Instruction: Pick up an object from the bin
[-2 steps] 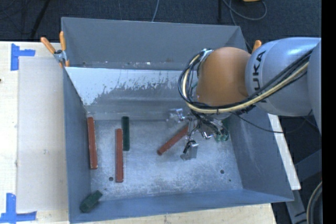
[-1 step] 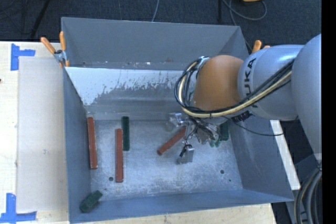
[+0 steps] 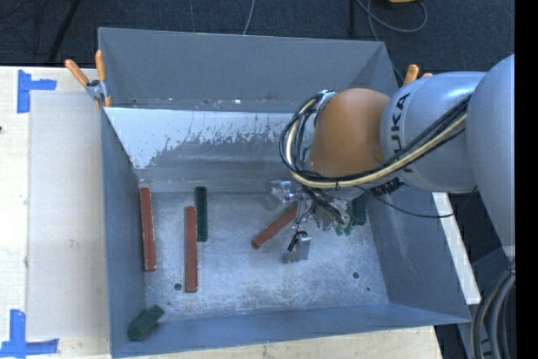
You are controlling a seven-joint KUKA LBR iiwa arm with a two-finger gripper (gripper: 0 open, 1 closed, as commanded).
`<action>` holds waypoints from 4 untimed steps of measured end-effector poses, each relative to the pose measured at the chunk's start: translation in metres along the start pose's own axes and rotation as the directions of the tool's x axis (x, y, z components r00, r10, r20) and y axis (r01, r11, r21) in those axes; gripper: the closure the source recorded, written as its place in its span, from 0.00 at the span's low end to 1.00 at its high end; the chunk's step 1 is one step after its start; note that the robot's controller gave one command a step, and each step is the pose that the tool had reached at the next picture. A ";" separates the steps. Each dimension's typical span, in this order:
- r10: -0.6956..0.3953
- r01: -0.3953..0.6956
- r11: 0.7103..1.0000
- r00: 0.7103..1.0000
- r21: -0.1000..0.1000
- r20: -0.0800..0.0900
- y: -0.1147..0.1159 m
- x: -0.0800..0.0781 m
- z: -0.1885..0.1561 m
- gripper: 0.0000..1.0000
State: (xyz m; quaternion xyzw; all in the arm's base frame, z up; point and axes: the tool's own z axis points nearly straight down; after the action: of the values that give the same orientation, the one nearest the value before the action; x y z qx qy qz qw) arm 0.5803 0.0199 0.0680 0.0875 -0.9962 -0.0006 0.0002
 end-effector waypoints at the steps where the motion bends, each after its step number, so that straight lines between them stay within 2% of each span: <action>1: 0.001 -0.001 1.000 1.000 0.000 0.001 0.000 0.000 0.000 1.00; 2: 0.003 -0.003 1.000 1.000 0.000 0.001 0.000 -0.001 -0.001 1.00; 3: 0.006 -0.006 1.000 1.000 0.001 0.003 0.000 -0.001 -0.030 1.00; 4: 0.008 -0.008 1.000 1.000 0.000 0.002 0.000 -0.002 -0.036 1.00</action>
Offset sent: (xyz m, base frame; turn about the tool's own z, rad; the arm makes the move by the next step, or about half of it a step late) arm 0.0000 0.0000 0.0000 0.0000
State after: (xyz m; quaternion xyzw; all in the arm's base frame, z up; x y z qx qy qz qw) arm 0.5819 0.0201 0.1043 0.0834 -0.9965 -0.0006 -0.0009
